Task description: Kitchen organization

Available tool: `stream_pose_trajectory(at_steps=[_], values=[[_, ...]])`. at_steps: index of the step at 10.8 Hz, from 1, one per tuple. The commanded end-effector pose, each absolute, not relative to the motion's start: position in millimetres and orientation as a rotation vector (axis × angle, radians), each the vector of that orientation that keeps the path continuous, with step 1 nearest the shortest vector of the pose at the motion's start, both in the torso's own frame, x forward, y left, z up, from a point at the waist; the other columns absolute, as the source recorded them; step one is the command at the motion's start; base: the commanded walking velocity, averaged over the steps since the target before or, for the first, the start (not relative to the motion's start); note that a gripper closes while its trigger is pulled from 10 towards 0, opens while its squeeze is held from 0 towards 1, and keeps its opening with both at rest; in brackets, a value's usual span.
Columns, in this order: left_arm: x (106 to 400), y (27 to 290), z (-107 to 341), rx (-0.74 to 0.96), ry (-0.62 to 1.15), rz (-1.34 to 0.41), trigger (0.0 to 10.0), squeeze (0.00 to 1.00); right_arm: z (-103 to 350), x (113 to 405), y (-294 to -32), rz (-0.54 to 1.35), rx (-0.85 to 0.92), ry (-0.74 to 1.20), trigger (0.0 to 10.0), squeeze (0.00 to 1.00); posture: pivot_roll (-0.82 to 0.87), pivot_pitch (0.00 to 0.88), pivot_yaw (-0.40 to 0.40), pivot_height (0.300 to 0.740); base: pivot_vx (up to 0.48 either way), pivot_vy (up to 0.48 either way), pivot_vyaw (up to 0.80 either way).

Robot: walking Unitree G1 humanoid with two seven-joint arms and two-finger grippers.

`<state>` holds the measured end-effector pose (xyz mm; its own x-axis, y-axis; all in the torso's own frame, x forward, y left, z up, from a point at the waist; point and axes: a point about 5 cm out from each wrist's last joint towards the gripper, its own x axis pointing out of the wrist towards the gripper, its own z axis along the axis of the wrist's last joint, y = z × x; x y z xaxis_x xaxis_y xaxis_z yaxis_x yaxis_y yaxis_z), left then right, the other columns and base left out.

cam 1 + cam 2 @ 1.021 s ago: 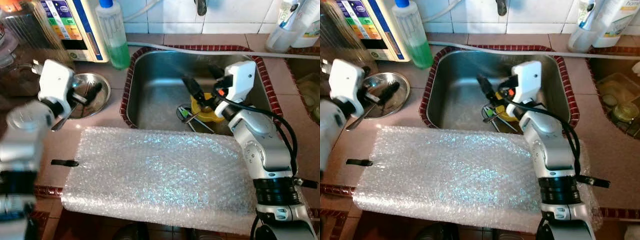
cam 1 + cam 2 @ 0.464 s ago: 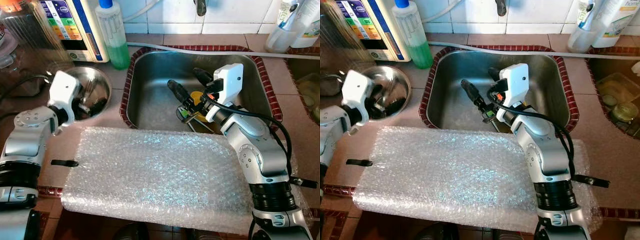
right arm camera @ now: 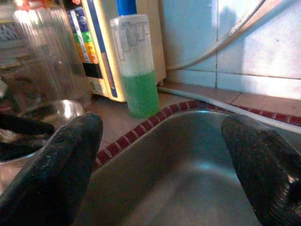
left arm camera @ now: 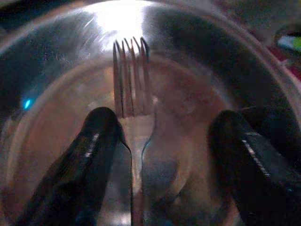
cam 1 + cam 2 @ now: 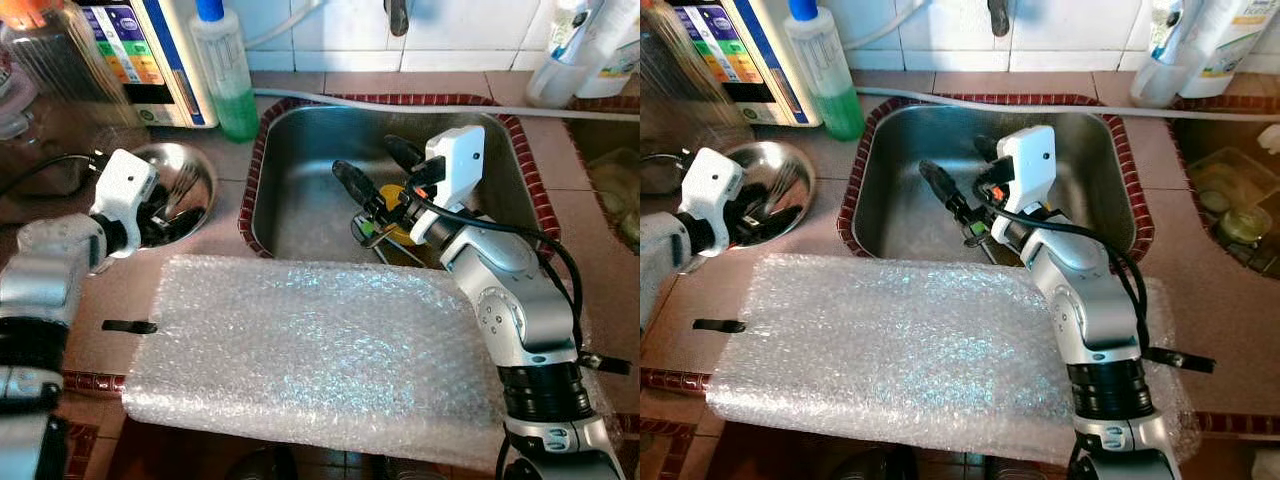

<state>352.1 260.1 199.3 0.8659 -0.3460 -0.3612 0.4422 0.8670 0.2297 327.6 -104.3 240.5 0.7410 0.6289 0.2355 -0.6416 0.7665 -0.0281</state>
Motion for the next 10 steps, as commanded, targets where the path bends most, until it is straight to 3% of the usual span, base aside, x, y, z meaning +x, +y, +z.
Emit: stream_pose_trajectory(at_steps=[1, 3, 10], values=[[343, 270, 170, 0.310, 0.486, -0.409, 0.0, 0.00, 248, 324, -99, 0.763, 0.098, -0.249, 10.0, 0.00, -0.14, 0.231, 0.081, 0.740, 0.000, 0.000, 0.00], [344, 273, 171, 0.319, 0.503, -0.397, 0.0, 0.00, 250, 318, -95, 0.855, 0.141, -0.224, 10.0, 0.00, -0.14, 0.229, 0.081, 0.740, 0.000, 0.000, 0.00], [339, 261, 165, 0.284, 0.483, -0.382, 0.0, 0.00, 235, 312, -91, 0.899, 0.131, -0.146, 10.0, 0.00, -0.14, 0.222, 0.075, 0.740, 0.000, 0.000, 0.00]])
